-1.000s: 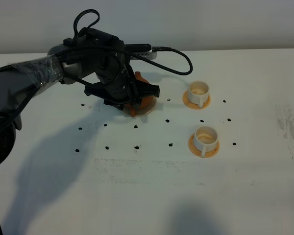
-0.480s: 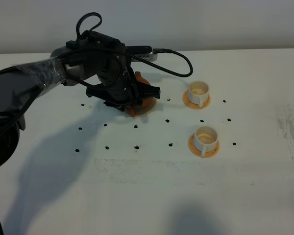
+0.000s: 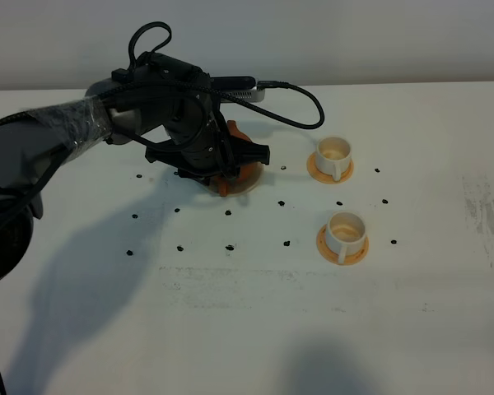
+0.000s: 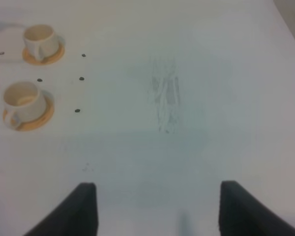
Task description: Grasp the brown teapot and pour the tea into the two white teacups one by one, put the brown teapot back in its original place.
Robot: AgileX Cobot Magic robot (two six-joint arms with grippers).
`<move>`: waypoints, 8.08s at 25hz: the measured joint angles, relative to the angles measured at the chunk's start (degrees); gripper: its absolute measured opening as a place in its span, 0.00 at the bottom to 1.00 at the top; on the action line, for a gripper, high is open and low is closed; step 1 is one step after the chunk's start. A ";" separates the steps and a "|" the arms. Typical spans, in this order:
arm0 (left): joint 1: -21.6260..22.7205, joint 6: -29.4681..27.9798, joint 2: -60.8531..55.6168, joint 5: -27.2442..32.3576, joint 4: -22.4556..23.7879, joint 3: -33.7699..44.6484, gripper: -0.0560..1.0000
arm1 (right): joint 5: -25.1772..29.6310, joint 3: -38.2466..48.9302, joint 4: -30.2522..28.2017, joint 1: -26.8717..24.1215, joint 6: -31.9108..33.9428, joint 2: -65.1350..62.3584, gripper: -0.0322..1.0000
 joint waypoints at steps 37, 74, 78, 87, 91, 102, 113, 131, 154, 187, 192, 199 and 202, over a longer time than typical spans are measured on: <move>0.00 0.10 0.00 -2.66 1.22 -0.01 0.40 | 0.00 0.00 0.00 0.00 0.00 0.00 0.53; -0.06 5.06 1.21 1.92 3.96 -2.90 0.13 | -0.02 0.00 0.00 0.00 0.00 0.00 0.53; -0.57 6.82 1.21 1.93 5.32 -2.90 0.13 | -0.02 0.00 0.00 0.00 0.00 0.00 0.53; -1.63 9.20 1.21 0.09 8.39 -2.90 0.13 | -0.02 0.00 0.00 0.00 0.00 0.00 0.53; -1.63 10.30 1.21 -0.63 8.65 -2.90 0.13 | -0.02 0.00 0.00 0.00 0.00 0.00 0.53; -1.84 20.46 -0.93 -3.00 8.72 -2.90 0.13 | -0.02 0.00 0.00 0.00 0.00 0.00 0.53; -2.70 38.04 -4.74 -2.73 1.89 -2.90 0.13 | -0.02 0.00 0.00 0.00 0.00 0.00 0.53; -2.81 72.53 -5.33 4.14 -5.47 -2.90 0.13 | -0.02 0.00 0.00 0.00 0.00 0.00 0.53; -7.98 80.95 -5.33 6.97 1.61 -2.90 0.13 | -0.02 0.00 0.00 0.00 0.00 0.00 0.53; -7.38 81.62 -6.18 0.00 1.87 -2.90 0.13 | -0.02 0.00 0.00 0.00 0.05 0.00 0.53; -7.20 81.65 -6.18 0.46 0.36 -2.90 0.13 | -0.02 0.00 0.00 0.00 0.05 0.00 0.53; -6.17 82.25 -11.57 -4.76 -0.30 4.08 0.13 | -0.07 0.00 0.00 0.00 -0.01 0.00 0.53; -5.98 82.27 -14.97 -8.38 -0.30 9.31 0.13 | -0.07 0.00 0.00 0.00 -0.01 0.00 0.53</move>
